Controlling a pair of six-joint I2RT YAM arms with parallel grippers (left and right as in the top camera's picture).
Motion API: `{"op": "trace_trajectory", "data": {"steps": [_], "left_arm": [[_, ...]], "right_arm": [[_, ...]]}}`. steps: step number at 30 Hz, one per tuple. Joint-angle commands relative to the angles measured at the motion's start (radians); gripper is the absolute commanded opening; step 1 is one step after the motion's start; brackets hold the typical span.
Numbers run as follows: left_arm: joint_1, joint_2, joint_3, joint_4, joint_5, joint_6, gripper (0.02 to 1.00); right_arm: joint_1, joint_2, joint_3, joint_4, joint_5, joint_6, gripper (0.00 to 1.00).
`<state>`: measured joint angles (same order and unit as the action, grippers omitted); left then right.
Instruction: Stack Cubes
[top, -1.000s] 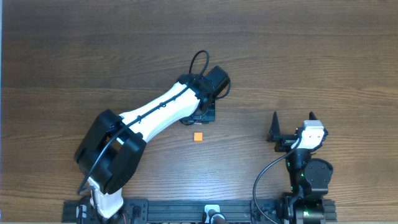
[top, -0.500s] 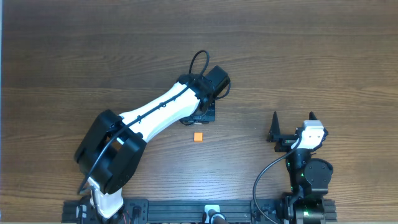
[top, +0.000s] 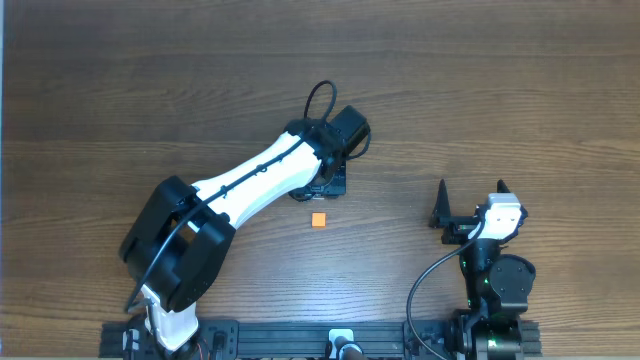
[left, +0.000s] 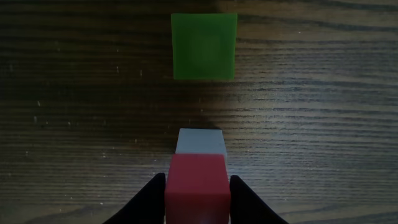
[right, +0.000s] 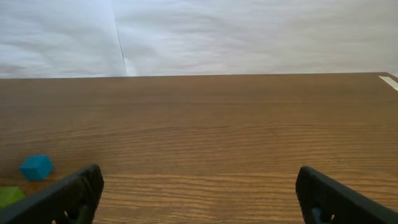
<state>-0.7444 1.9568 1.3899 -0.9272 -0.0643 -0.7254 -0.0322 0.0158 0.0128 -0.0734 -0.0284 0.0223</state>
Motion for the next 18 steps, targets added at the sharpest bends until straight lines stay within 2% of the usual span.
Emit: {"op": "trace_trajectory", "data": {"steps": [1, 9, 13, 18], "left_arm": [[0.007, 0.013, 0.018, 0.000, -0.017, 0.004, 0.360], [0.007, 0.013, 0.018, -0.007, -0.016, 0.004, 0.472], [0.004, 0.013, 0.018, -0.022, -0.014, 0.002, 0.562], [-0.010, 0.008, 0.018, -0.045, 0.022, -0.005, 0.643]], "right_arm": [[-0.005, -0.010, -0.008, 0.002, -0.008, -0.002, 0.991], [-0.005, -0.010, -0.008, 0.002, -0.008, -0.002, 0.993], [-0.005, -0.010, -0.008, 0.002, -0.008, -0.002, 0.991], [-0.005, -0.010, -0.008, 0.002, -0.008, -0.002, 0.993]]}}
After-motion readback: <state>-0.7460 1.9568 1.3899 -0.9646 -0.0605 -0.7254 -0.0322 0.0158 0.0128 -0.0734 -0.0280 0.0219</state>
